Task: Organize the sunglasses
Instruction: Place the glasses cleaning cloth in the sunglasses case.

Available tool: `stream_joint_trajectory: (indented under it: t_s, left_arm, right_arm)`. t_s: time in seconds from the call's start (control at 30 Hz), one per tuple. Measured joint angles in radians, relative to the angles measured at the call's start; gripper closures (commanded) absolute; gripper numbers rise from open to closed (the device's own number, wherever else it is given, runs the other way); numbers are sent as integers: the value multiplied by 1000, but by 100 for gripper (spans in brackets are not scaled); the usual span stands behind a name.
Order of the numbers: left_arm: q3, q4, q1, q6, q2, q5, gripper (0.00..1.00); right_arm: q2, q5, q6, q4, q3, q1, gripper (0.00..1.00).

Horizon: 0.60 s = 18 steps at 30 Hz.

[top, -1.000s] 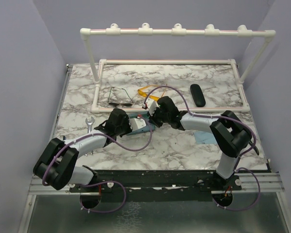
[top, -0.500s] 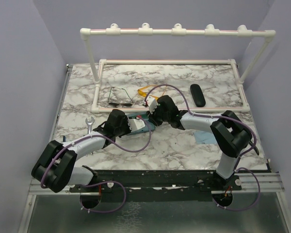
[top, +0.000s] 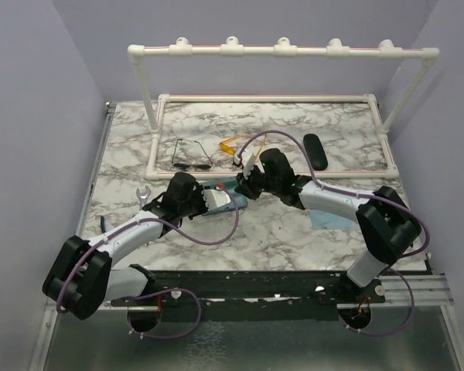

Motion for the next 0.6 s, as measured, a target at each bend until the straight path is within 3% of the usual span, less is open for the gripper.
stream_joint_trajectory:
  t_s: [0.3,0.6]
  left_arm:
    - [5,-2,0,7,31,65,81]
    - [2,214,0,-24,91,53,82]
  right_arm:
    - [87,-19,67,169,-27,0,96]
    - [150,-6,84,320,-50,0,99]
